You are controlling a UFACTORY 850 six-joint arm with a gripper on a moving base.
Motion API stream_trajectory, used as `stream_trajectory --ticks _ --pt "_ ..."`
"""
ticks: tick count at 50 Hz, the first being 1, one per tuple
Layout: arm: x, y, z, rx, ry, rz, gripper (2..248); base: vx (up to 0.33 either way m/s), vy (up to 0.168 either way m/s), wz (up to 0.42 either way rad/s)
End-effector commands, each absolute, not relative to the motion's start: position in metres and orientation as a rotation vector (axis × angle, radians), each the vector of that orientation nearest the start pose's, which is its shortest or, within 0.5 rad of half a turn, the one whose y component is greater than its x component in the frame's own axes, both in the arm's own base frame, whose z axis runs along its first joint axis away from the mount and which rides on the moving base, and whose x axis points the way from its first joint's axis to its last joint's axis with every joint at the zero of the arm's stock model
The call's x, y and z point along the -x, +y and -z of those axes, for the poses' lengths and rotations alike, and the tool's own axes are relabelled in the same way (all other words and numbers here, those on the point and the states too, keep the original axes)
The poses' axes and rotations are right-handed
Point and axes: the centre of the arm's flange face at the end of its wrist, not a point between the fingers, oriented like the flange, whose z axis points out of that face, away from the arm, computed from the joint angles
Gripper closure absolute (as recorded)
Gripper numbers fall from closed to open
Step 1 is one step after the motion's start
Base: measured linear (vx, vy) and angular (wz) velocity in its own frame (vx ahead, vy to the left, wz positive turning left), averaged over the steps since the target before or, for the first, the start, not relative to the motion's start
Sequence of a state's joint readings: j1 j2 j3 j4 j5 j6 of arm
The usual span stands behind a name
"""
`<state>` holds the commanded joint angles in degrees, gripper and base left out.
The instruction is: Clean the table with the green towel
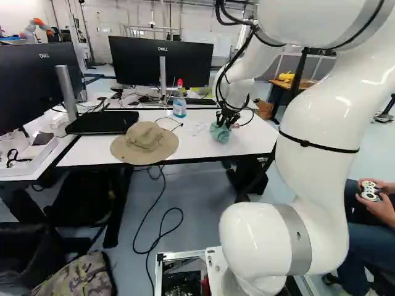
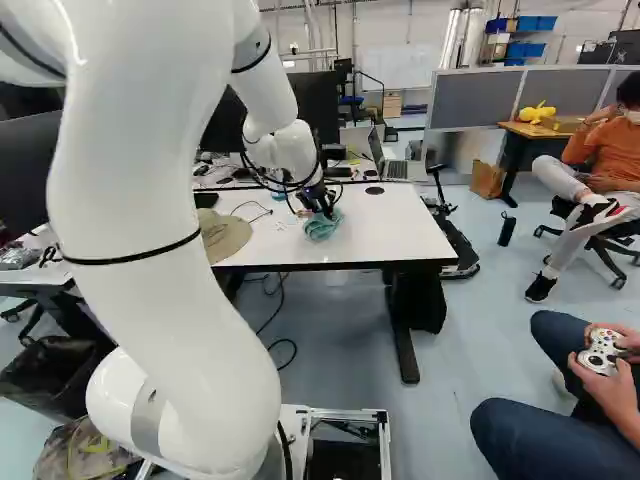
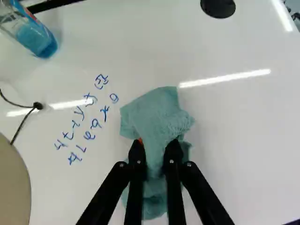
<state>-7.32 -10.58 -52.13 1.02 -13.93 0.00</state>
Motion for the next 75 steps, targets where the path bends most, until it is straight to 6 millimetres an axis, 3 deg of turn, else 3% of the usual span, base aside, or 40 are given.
stream_trajectory --ticks 5,26,51,75 --pt "-0.491 -0.061 -0.454 3.070 0.217 0.725 200 0.000 0.000 0.000" --pt "-0.493 -0.062 -0.454 3.070 0.218 0.727 200 0.000 0.000 0.000" --pt "-0.547 -0.078 -0.459 3.016 0.240 0.971 200 0.000 0.000 0.000" --pt "-0.582 -0.047 -0.453 2.945 0.145 1.150 200 0.000 0.000 0.000"
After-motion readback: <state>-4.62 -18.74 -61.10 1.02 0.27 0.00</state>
